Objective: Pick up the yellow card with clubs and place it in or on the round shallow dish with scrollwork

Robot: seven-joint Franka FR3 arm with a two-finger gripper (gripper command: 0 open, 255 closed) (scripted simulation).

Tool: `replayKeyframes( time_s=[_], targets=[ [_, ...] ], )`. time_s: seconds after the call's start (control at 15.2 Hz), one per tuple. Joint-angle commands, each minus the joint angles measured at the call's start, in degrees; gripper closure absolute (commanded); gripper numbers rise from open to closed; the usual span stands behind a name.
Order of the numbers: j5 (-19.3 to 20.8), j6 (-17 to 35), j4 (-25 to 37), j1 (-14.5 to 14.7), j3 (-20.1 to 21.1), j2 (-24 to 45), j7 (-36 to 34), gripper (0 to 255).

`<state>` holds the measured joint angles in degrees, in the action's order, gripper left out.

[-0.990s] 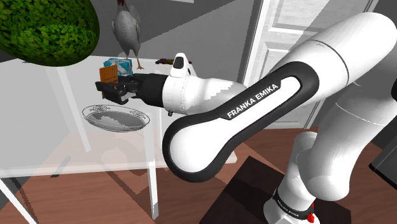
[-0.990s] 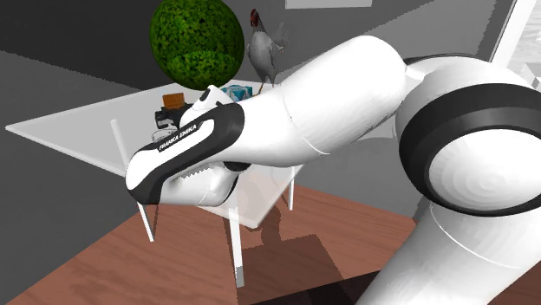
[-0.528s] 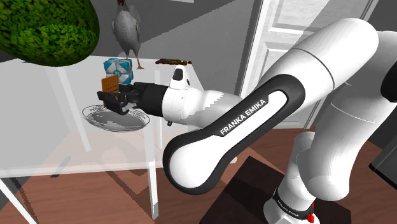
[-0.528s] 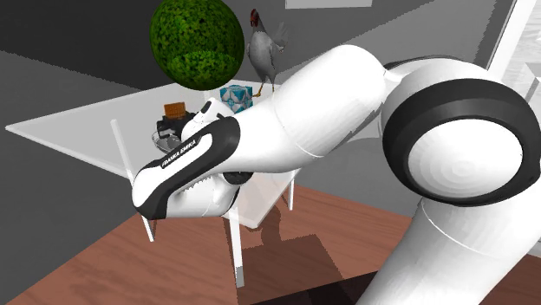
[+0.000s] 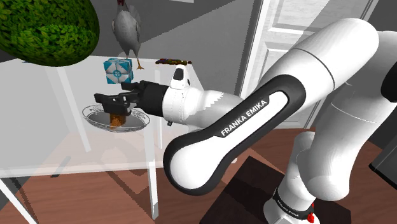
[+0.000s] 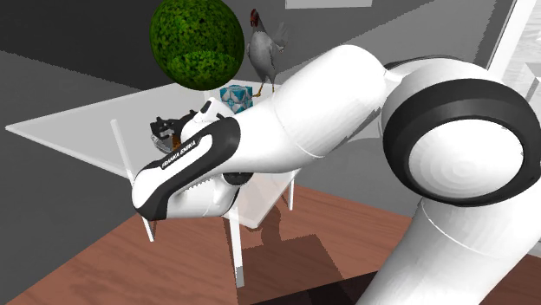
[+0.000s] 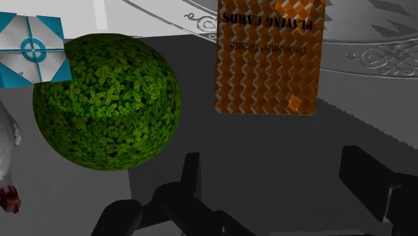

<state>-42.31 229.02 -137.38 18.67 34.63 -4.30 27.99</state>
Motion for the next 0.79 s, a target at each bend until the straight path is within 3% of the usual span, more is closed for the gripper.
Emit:
replayKeyframes(
  time_s=[0.0,0.13,0.4,0.73],
  targets=[
    [0.0,0.1,-0.7,-0.1,-0.1,0.4,-0.1,0],
    [-0.3,-0.2,-0.3,-0.1,0.0,0.4,0.4,0],
    [-3.7,-1.4,-8.4,1.9,0.6,-8.6,-2.3,0],
    [-3.7,-1.4,-8.4,2.0,0.5,-8.6,-2.2,0]
  ],
)
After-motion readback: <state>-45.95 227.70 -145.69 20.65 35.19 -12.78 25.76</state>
